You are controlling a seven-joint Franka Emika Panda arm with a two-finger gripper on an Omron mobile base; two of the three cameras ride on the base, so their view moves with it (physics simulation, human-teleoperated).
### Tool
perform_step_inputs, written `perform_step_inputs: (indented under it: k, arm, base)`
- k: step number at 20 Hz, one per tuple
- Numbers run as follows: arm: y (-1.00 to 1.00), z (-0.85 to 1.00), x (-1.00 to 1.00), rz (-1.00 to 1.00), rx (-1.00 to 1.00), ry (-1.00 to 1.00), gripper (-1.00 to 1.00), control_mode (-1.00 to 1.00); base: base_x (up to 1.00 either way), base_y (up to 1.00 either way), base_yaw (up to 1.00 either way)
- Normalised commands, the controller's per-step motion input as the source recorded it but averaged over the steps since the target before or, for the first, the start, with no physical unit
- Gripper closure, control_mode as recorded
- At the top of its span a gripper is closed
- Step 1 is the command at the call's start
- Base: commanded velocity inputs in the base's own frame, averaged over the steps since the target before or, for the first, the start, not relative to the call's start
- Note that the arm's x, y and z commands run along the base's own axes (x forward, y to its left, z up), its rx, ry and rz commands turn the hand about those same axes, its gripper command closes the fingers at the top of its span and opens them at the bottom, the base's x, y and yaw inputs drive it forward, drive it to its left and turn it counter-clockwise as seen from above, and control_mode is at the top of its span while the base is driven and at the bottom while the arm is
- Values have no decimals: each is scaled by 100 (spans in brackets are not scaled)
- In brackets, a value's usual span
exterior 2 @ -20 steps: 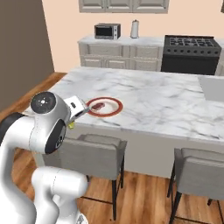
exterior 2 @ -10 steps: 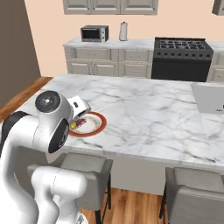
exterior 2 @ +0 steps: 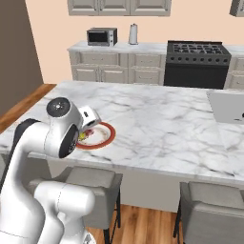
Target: Take the cheese, steak, and lemon wedge from the fridge and place them on the plate on the dining counter to create an appetizer plate.
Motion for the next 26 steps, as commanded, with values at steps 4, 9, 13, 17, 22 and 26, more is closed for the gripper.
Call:
perform_step_inputs:
  k: [4, 9, 13, 17, 22, 26]
  arm:
    - [0, -25, 99, -1, 11, 21, 100, -100]
    - [-1, -19, 97, 0, 5, 12, 100, -100]
    - [0, -50, 95, -5, -4, 0, 100, -100]
    - [10, -73, 100, -5, -8, 5, 100, -100]
    - [19, -57, 99, -2, -2, 8, 100, -100]
    - [3, -42, 95, -1, 0, 11, 100, -100]
  base:
    - [0, 0, 0]
    - [0, 0, 0]
    - [0, 0, 0]
    - [0, 0, 0]
    - [0, 0, 0]
    - [0, 0, 0]
